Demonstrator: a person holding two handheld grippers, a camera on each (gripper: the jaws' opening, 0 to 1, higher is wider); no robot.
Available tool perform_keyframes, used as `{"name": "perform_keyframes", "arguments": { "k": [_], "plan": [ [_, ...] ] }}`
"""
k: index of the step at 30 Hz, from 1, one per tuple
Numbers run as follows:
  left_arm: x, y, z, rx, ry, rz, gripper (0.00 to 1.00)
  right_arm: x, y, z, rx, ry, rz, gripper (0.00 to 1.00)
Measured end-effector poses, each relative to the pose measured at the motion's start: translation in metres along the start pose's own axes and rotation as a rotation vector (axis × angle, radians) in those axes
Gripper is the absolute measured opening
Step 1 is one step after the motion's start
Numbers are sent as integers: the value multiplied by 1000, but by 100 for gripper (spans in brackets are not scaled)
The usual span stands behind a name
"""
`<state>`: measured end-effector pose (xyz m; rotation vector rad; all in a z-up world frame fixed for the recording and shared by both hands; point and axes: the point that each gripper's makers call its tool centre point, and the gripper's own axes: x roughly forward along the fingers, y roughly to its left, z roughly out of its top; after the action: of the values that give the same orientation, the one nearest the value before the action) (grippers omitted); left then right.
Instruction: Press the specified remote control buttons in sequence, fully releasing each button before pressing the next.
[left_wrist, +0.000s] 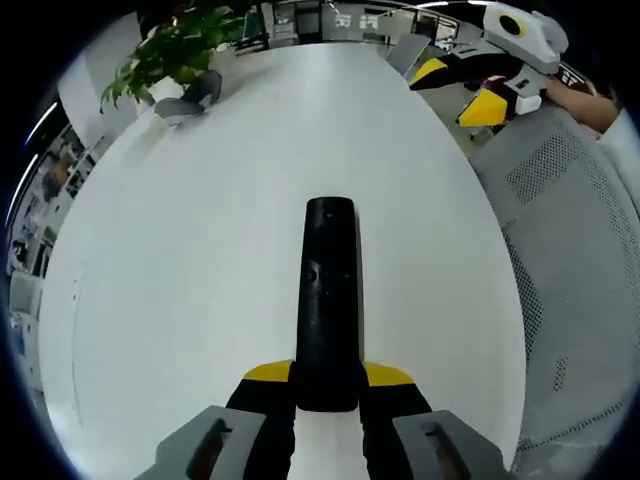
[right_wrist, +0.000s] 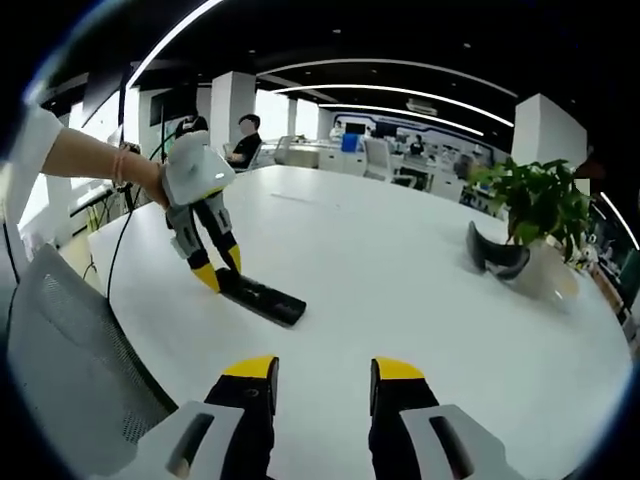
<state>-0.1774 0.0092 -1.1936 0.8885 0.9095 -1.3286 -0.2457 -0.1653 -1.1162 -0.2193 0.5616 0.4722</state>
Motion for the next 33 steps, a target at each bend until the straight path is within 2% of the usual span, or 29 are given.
{"name": "perform_keyframes", "arguments": {
  "k": [18, 33],
  "plan": [
    [-1, -35, -2, 57, 20, -14, 23, 1, 5, -5, -38, 35, 27, 27],
    [-1, -58, -3, 41, 8, -8, 23, 3, 10, -9, -32, 52, 53, 25]
  ]
}}
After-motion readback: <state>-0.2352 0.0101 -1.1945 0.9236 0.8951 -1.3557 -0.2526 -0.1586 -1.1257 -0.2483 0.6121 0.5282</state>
